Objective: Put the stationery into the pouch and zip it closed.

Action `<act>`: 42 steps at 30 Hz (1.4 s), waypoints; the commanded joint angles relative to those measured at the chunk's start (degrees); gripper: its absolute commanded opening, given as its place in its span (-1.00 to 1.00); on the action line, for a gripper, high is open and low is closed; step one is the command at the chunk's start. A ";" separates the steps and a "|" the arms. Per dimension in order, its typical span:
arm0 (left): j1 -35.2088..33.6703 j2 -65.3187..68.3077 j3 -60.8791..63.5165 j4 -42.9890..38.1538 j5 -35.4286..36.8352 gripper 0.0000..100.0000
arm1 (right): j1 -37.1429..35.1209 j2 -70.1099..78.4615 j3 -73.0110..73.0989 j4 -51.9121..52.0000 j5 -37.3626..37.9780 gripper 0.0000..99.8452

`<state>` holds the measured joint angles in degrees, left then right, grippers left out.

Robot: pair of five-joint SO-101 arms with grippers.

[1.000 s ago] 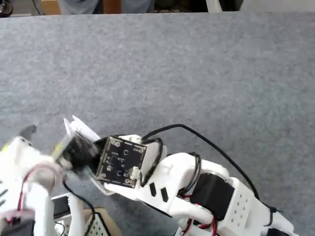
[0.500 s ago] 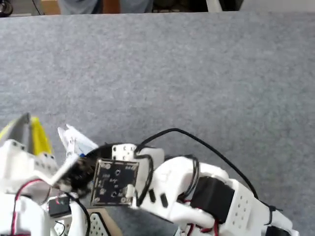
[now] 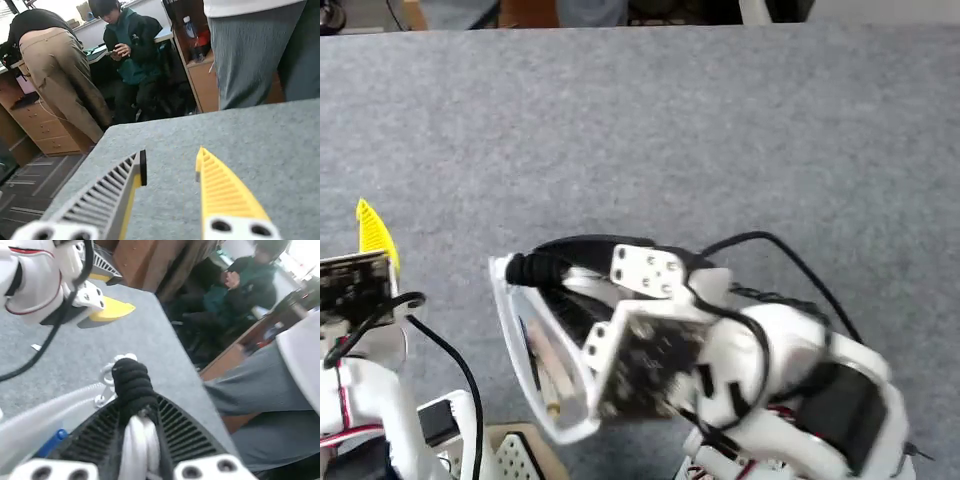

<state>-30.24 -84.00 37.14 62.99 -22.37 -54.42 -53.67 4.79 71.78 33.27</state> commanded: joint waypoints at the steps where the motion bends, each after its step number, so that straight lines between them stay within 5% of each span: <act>1: -0.92 0.09 -0.57 -1.49 4.31 -0.62 | 0.44 -0.48 -7.87 1.67 3.87 -0.98; 15: -0.92 0.09 -0.66 -1.23 5.45 -0.61 | 8.35 -0.22 -6.20 2.73 15.30 -0.98; 25: -0.92 0.09 -0.13 2.73 5.01 -0.62 | 4.48 -0.31 21.67 -23.91 14.86 -0.98; 35: -0.92 0.09 3.74 3.78 4.92 -0.62 | -7.12 -1.71 19.12 -8.62 7.30 -0.98; 42: -2.68 0.09 4.62 10.73 -5.36 -0.62 | -2.02 -7.78 17.45 -5.98 7.38 -0.98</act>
<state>-32.00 -84.00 42.77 69.67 -22.11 -59.25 -59.30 24.48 65.54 41.36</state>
